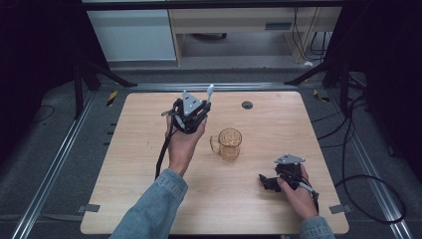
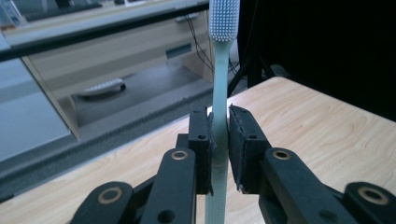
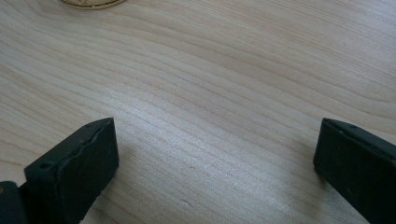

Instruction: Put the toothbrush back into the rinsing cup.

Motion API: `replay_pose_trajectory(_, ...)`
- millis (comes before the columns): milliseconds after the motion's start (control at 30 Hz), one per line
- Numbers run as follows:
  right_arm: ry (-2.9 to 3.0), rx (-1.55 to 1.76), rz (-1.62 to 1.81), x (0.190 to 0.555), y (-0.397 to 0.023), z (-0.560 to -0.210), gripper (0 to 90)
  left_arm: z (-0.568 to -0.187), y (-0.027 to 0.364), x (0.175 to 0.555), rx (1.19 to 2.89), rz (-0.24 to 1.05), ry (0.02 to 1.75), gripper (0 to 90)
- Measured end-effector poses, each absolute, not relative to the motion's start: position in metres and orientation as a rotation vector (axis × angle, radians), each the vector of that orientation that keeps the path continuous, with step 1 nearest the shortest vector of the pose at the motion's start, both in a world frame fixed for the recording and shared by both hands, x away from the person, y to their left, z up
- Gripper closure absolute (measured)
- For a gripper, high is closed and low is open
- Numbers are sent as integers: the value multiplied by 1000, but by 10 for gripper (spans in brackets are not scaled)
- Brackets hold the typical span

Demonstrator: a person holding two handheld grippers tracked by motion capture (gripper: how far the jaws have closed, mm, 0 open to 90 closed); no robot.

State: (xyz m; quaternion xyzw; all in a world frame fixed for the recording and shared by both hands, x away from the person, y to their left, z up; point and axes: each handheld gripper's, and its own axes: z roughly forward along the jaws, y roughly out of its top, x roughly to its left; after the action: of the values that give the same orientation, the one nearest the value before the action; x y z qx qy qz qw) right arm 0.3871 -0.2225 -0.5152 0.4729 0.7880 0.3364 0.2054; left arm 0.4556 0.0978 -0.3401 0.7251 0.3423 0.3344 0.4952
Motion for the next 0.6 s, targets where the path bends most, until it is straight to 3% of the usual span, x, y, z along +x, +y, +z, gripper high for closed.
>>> replay_pose_trajectory(600, 2200, 1315, 938, 387, -222, -515, 4, -344, 87, 445, 1651, 832, 770, 790)
